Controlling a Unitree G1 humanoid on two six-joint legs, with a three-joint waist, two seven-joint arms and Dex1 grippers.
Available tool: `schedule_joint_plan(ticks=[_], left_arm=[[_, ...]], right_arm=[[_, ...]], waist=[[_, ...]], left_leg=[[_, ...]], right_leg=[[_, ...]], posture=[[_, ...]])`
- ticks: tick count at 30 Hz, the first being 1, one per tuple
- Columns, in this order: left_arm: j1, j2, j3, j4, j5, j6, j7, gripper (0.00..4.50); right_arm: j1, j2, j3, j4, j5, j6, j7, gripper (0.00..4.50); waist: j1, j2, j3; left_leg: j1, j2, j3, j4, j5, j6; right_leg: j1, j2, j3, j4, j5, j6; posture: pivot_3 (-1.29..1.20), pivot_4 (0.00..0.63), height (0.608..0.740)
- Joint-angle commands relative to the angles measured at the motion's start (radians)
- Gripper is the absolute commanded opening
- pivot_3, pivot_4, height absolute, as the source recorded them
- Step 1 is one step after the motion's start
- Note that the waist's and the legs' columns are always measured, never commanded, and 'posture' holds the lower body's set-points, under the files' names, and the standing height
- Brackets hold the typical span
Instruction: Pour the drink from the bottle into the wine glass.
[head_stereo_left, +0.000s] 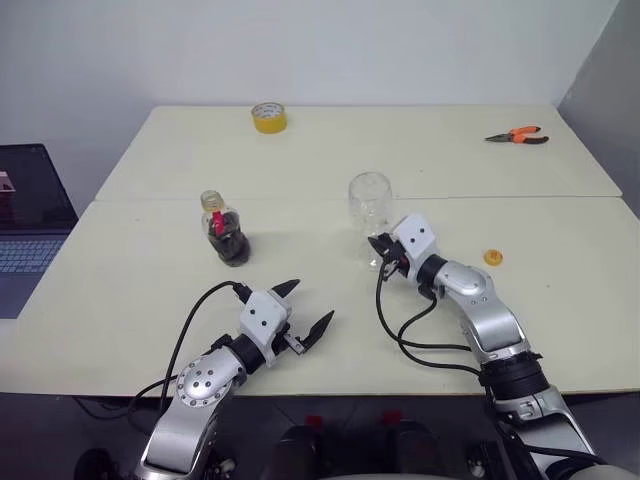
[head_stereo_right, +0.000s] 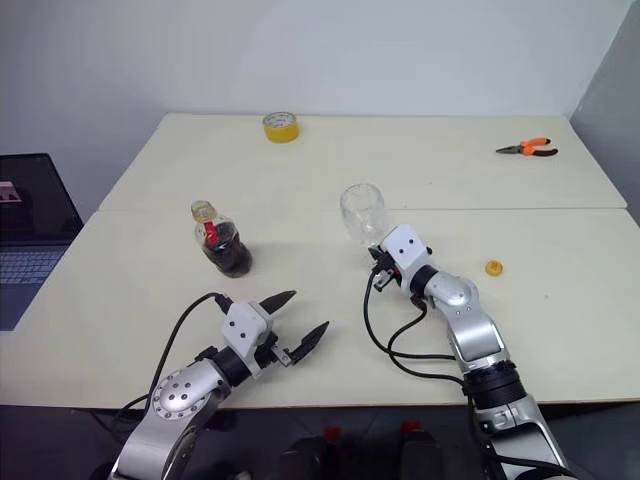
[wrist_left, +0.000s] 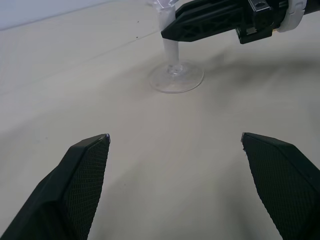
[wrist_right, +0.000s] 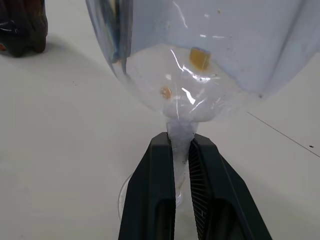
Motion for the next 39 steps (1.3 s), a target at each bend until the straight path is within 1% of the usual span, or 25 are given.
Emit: schedule_joint_plan(ticks=[1,15,23,30,32,34,36,39], left_arm=[[-0.006,0.005,0.009,-0.01,0.005,-0.029,-0.005,4.5],[-0.001,0.003,0.013,-0.018,0.006,-0.03,0.005,4.5],[-0.01,0.003,0.015,-0.013,0.005,-0.025,0.004,4.5],[-0.012,0.004,0.018,-0.014,0.003,-0.021,0.004,4.5],[-0.011,0.005,0.018,-0.015,0.003,-0.02,0.004,4.5],[-0.011,0.006,0.018,-0.015,0.003,-0.019,0.003,4.5],[-0.01,0.006,0.02,-0.016,0.002,-0.019,0.003,4.5],[-0.01,0.007,0.021,-0.016,0.001,-0.019,0.002,4.5]], right_arm=[[0.021,-0.018,0.007,0.036,-0.013,0.057,-0.002,0.16],[0.011,-0.033,0.028,0.081,-0.03,0.112,-0.001,0.16],[0.018,-0.006,0.01,0.099,0.016,0.119,0.015,0.16],[0.019,-0.016,0.01,0.096,0.02,0.116,0.018,0.16],[0.016,-0.015,0.004,0.091,0.025,0.121,0.019,0.88],[0.014,-0.017,0.005,0.088,0.026,0.123,0.02,1.38],[0.013,-0.017,0.005,0.089,0.027,0.124,0.02,2.04],[0.012,-0.018,0.003,0.089,0.028,0.126,0.021,3.15]], waist=[[0.0,0.0,0.0],[0.0,0.0,-0.004],[0.0,0.0,-0.006],[0.0,0.0,-0.008],[0.0,0.0,-0.008],[0.002,0.0,-0.007],[-0.002,0.002,-0.006],[-0.002,0.002,-0.006]], left_leg=[[0.0,0.0,0.0,0.0,0.0,0.0],[0.0,0.0,-0.001,0.0,0.0,0.0],[0.001,0.0,-0.001,0.0,0.0,0.0],[0.001,0.001,-0.001,-0.001,0.0,0.0],[0.001,0.001,-0.001,-0.001,0.0,0.0],[0.001,0.0,-0.002,-0.001,0.0,0.0],[-0.001,0.0,0.0,-0.001,0.0,0.0],[0.0,0.001,-0.001,-0.002,0.0,0.0]], right_leg=[[0.0,0.0,0.0,-0.001,0.0,0.0],[0.001,0.0,0.0,-0.001,0.0,0.0],[0.002,0.0,-0.001,-0.002,0.0,0.0],[0.002,0.0,0.0,-0.002,0.0,0.0],[0.002,0.0,-0.001,-0.002,0.0,0.0],[0.002,0.0,-0.001,-0.002,0.0,0.0],[-0.001,0.0,0.001,-0.002,0.0,0.0],[0.0,0.001,0.0,-0.002,0.0,0.0]], posture=[[0.0,0.15,0.74],[0.0,0.15,0.74],[0.0,0.15,0.74],[0.0,0.15,0.74],[0.0,0.15,0.74],[0.0,0.15,0.74],[0.0,0.15,0.74],[0.0,0.15,0.74]])
